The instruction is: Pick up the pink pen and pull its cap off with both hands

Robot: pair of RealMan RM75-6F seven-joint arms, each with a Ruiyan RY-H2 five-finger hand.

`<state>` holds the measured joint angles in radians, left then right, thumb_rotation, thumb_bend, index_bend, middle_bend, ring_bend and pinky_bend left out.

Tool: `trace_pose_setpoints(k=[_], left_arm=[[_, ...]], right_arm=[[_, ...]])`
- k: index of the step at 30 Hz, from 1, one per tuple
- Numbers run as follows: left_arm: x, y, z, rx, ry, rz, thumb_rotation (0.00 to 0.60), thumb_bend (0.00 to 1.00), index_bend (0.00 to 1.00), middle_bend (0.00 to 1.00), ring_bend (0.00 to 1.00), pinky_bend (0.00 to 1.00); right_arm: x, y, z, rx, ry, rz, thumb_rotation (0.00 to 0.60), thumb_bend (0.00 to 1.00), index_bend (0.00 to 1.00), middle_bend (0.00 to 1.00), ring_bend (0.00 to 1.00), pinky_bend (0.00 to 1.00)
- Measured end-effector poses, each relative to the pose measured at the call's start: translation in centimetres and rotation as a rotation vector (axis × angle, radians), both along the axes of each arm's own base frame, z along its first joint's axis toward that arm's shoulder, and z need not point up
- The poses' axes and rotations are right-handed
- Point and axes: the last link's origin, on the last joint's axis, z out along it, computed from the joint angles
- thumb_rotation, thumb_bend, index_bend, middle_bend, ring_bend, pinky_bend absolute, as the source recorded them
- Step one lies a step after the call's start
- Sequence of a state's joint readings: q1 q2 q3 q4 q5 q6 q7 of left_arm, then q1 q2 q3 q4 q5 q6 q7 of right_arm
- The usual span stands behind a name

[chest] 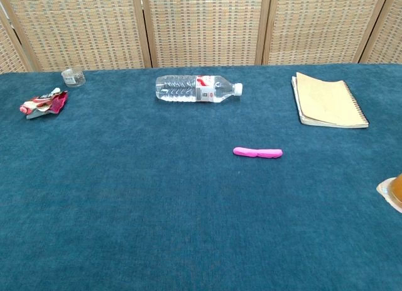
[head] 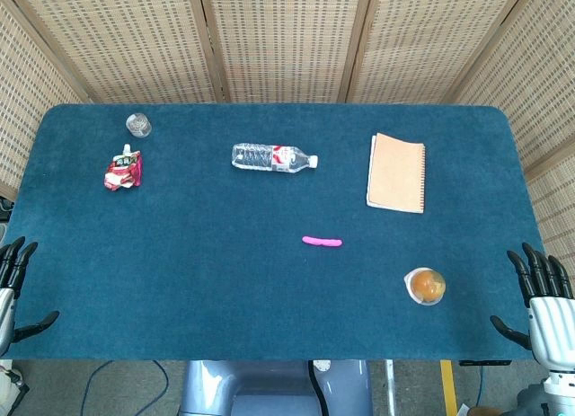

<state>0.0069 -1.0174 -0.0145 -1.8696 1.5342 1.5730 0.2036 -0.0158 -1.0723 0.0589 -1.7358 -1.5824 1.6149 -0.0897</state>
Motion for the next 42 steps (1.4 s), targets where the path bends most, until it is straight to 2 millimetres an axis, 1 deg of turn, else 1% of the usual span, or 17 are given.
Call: trace_pose_setpoints(k=[12, 16, 18, 22, 24, 27, 30, 31, 32, 33, 37, 40, 42], left_arm=[[0.0, 0.2, -0.2, -0.006, 0.005, 0.003, 0.600, 0.00, 0.00, 0.00, 0.00, 0.00], [-0.2, 0.4, -0.3, -0.008, 0.004, 0.008, 0.600, 0.00, 0.00, 0.00, 0.00, 0.00], [-0.2, 0.6, -0.3, -0.002, 0.006, 0.008, 0.600, 0.00, 0.00, 0.00, 0.00, 0.00], [-0.3, 0.9, -0.5, -0.001, 0.008, 0.015, 0.600, 0.00, 0.00, 0.00, 0.00, 0.00], [-0.3, 1.2, -0.7, 0.001, 0.013, 0.021, 0.600, 0.00, 0.00, 0.00, 0.00, 0.00], [-0.4, 1.5, -0.9, 0.004, 0.022, 0.032, 0.600, 0.00, 0.00, 0.00, 0.00, 0.00], [-0.6, 2.0, -1.2, 0.005, 0.031, 0.049, 0.600, 0.00, 0.00, 0.00, 0.00, 0.00], [-0.7, 2.1, -1.2, 0.006, 0.034, 0.054, 0.600, 0.00, 0.00, 0.00, 0.00, 0.00], [-0.8, 2.3, -1.3, 0.006, 0.037, 0.060, 0.600, 0.00, 0.00, 0.00, 0.00, 0.00], [-0.9, 2.4, -1.4, 0.007, 0.039, 0.065, 0.600, 0.00, 0.00, 0.00, 0.00, 0.00], [-1.2, 3.0, -1.7, 0.007, 0.047, 0.088, 0.600, 0.00, 0.00, 0.00, 0.00, 0.00], [-1.6, 3.4, -1.8, 0.007, 0.051, 0.112, 0.600, 0.00, 0.00, 0.00, 0.00, 0.00], [-1.8, 3.7, -1.8, 0.006, 0.053, 0.126, 0.600, 0.00, 0.00, 0.00, 0.00, 0.00]], right_arm=[[-0.2, -0.3, -0.2, 0.011, -0.006, -0.016, 0.600, 0.00, 0.00, 0.00, 0.00, 0.00], [-0.2, -0.9, -0.6, 0.038, -0.011, -0.023, 0.600, 0.00, 0.00, 0.00, 0.00, 0.00], [0.0, -1.7, -0.8, 0.064, -0.007, -0.023, 0.600, 0.00, 0.00, 0.00, 0.00, 0.00], [1.0, -4.3, -1.3, 0.126, 0.014, -0.007, 0.600, 0.00, 0.03, 0.00, 0.00, 0.00], [2.0, -6.2, -1.6, 0.163, 0.030, 0.005, 0.600, 0.00, 0.06, 0.00, 0.00, 0.00], [3.6, -9.3, -2.1, 0.215, 0.046, 0.021, 0.600, 0.01, 0.14, 0.00, 0.00, 0.00], [5.9, -12.5, -3.2, 0.289, 0.007, 0.040, 0.600, 0.07, 0.22, 0.00, 0.00, 0.00], [6.3, -13.0, -3.5, 0.303, -0.009, 0.042, 0.600, 0.10, 0.24, 0.00, 0.00, 0.00], [7.2, -14.1, -4.2, 0.337, -0.062, 0.041, 0.600, 0.12, 0.25, 0.00, 0.00, 0.00], [7.5, -14.5, -4.5, 0.349, -0.085, 0.041, 0.600, 0.14, 0.27, 0.00, 0.00, 0.00], [9.8, -17.9, -7.0, 0.413, -0.199, 0.054, 0.600, 0.23, 0.35, 0.00, 0.00, 0.00], [10.8, -19.7, -8.8, 0.434, -0.243, 0.038, 0.600, 0.32, 0.37, 0.00, 0.00, 0.00], [11.4, -20.4, -9.9, 0.453, -0.264, 0.023, 0.600, 0.36, 0.38, 0.00, 0.00, 0.00]])
